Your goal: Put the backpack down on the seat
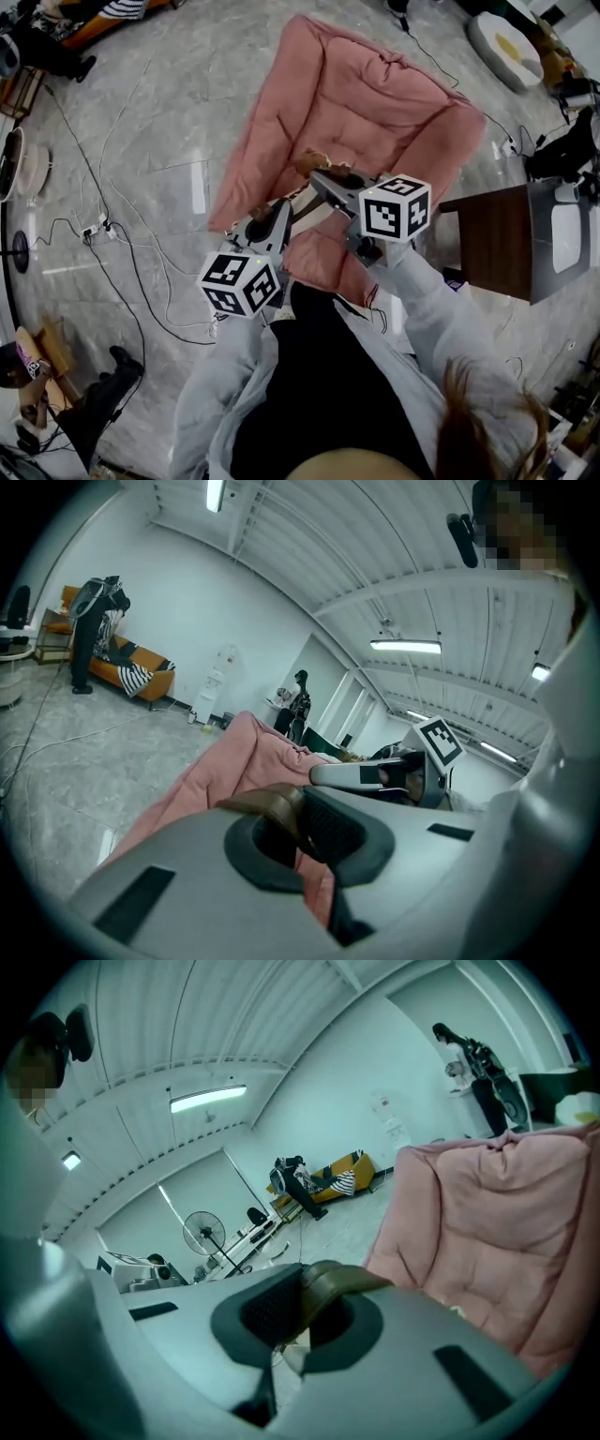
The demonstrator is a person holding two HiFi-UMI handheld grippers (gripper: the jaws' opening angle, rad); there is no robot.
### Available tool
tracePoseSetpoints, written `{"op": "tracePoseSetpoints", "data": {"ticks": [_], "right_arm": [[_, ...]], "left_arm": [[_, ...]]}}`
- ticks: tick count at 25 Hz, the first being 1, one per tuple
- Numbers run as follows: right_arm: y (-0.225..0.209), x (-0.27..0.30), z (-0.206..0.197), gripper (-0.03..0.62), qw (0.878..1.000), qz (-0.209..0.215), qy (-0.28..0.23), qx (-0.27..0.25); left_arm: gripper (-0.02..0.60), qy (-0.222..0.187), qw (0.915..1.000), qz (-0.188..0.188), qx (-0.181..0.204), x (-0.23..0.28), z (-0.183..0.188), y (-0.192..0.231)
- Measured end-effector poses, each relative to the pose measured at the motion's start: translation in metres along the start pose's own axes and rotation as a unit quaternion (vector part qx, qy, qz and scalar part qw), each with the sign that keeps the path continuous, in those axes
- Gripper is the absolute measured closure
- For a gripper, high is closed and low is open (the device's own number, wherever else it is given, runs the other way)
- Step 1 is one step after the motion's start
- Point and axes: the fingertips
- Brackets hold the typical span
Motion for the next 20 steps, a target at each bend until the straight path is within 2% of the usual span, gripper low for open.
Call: {"op": "tracePoseSetpoints", "data": {"ticks": [5,10,14,20], "right_arm": [[-0.029,-0.007,-0.022,0.586,0.999,-0.016,0.028,0.016],[-0.052,-0.016,-0.065,0.586,0.996,-0.049,0.061,0.044],[-0.059,-0.031,-0.09,0.586,0.995,-0.072,0.06,0.046],[-0.057,-0.048,-0.108,0.586,0.992,-0.094,0.056,0.059]], "left_arm": [[0.568,0.035,0.9992,-0.007,-0.018,0.023,-0.028,-0.004],[0.568,0.085,0.9942,-0.007,-0.065,0.035,-0.082,0.005],[0.568,0.107,0.9928,-0.03,-0.045,0.038,-0.105,-0.004],[0.568,0.119,0.9909,-0.039,-0.049,0.034,-0.12,-0.013]]}}
Point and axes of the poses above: the fingertips, and each gripper's own axes: x forward along the fingers, y to its left, z out of its top, and after that the axes turned 6 degrees about -x, right-handed
